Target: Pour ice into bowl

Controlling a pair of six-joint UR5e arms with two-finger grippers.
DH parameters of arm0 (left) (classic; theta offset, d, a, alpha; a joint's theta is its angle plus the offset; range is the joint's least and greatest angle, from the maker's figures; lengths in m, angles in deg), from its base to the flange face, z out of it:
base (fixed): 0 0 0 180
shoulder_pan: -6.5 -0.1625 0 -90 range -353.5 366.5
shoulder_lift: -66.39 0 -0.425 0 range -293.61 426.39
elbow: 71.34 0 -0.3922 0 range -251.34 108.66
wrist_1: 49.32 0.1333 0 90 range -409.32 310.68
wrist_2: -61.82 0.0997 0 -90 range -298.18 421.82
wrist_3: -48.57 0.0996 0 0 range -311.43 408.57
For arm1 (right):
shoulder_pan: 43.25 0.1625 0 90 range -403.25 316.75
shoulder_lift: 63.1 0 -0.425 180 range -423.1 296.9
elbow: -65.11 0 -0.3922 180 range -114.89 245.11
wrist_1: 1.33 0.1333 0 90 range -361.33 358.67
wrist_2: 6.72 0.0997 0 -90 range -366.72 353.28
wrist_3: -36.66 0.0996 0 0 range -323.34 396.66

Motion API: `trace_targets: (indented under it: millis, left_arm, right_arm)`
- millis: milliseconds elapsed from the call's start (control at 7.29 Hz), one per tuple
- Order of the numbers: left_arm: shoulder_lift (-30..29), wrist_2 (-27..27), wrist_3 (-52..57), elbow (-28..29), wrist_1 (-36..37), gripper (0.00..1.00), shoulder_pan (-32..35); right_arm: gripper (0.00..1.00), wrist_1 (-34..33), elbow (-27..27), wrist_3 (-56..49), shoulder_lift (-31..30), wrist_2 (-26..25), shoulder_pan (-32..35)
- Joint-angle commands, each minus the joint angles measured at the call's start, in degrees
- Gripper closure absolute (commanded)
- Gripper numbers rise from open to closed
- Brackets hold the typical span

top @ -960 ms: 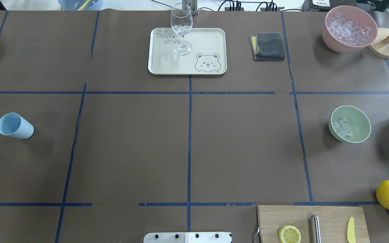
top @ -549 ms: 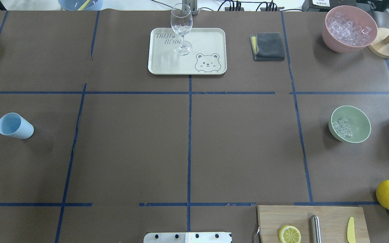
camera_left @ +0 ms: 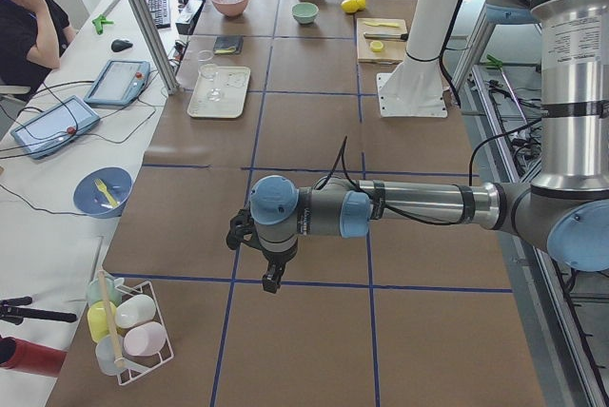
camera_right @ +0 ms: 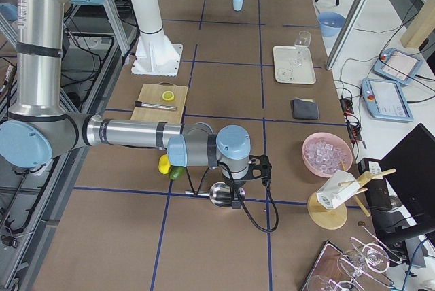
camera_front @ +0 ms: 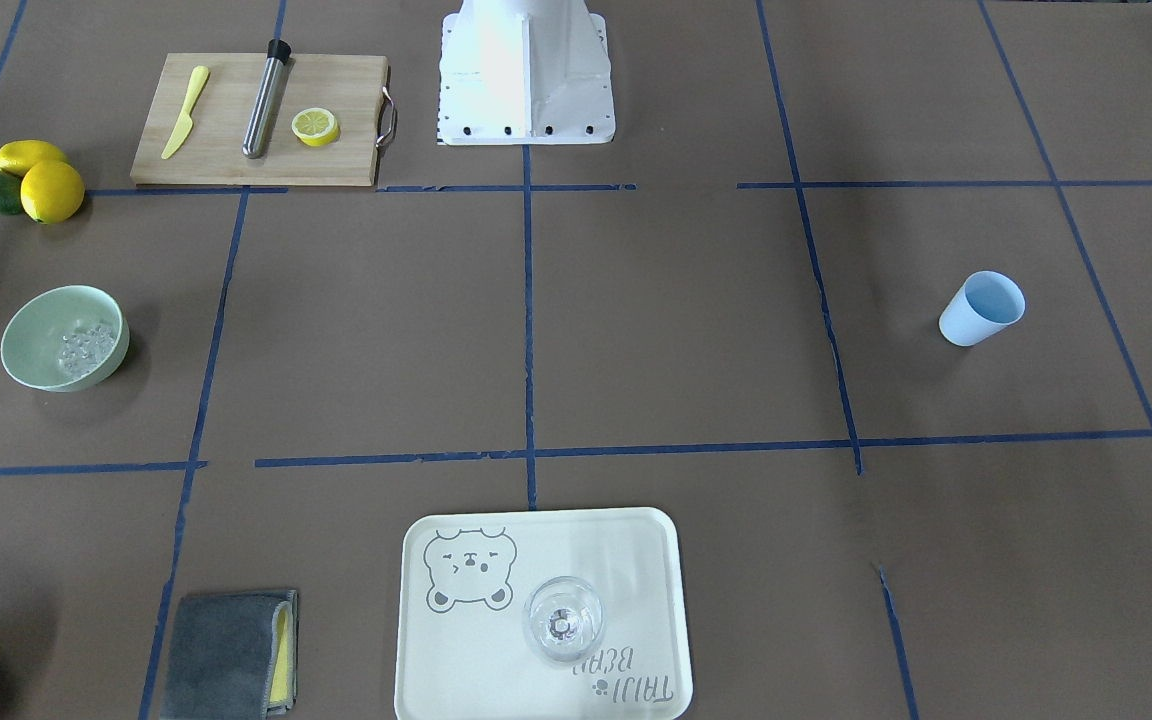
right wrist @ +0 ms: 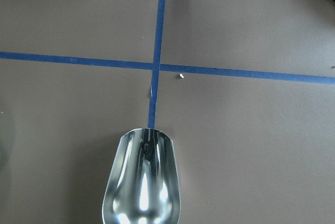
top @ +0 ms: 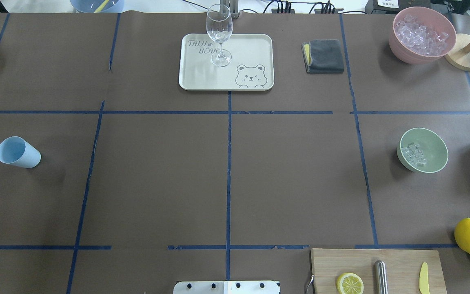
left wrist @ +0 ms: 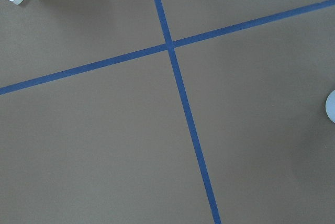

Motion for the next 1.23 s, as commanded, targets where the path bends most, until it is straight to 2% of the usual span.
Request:
trace_targets:
  millis: [0, 1097]
  left_arm:
    - [0.0, 0.1, 0.0, 0.0, 0.0, 0.0, 0.0]
    - [0.0, -0.2, 0.0, -0.2, 0.1, 0.0, 0.0]
  right_arm:
    - [0.0, 0.3, 0.0, 0.1, 0.0, 0.1, -0.3]
    - [0.0, 0.4, 0.2, 0.4, 0.0, 0.0, -1.7]
